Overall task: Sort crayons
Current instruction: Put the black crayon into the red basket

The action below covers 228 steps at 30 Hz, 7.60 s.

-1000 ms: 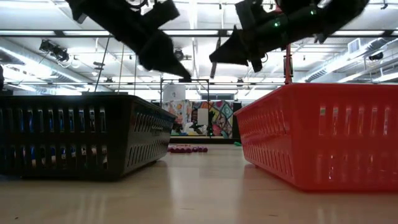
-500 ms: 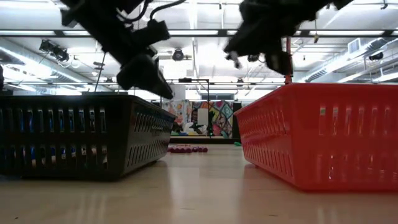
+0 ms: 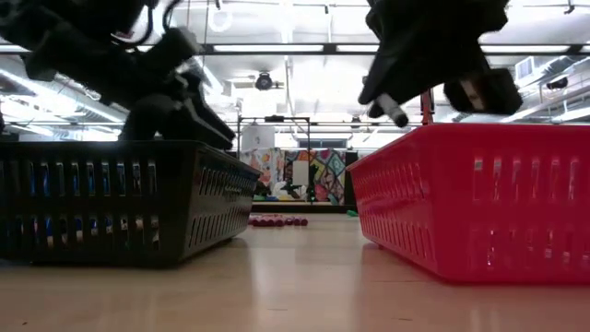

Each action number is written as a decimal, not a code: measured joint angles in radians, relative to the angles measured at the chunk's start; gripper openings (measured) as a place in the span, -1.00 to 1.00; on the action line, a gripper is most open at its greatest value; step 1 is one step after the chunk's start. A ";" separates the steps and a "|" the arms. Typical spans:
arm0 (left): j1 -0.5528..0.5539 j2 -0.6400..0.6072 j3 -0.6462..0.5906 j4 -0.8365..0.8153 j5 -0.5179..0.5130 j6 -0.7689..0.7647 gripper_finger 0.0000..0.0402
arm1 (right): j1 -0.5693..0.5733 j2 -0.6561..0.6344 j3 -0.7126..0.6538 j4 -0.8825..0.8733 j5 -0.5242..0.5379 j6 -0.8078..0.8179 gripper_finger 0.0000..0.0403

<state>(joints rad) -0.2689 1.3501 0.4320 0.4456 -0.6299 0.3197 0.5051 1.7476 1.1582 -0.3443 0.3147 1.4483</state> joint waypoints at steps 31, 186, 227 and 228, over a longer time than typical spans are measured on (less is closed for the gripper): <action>-0.067 -0.369 -0.281 0.177 0.155 -0.151 -0.23 | -0.056 0.164 0.252 -0.340 -0.351 0.301 -0.35; 0.380 0.021 -0.065 0.732 0.624 -0.321 -0.84 | -0.528 0.050 -0.202 1.145 -0.186 -1.500 -0.28; 0.378 0.015 -0.064 0.677 0.681 -0.326 -0.12 | -0.495 0.050 -0.201 1.111 -0.093 -1.537 -0.81; 0.378 0.015 -0.064 0.673 0.681 -0.325 -0.10 | -0.493 0.050 -0.200 1.106 -0.092 -1.532 -0.81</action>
<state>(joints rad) 0.1089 1.3651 0.3683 1.1191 0.0513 -0.0053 0.0117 1.7977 0.9581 0.7616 0.2230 -0.0838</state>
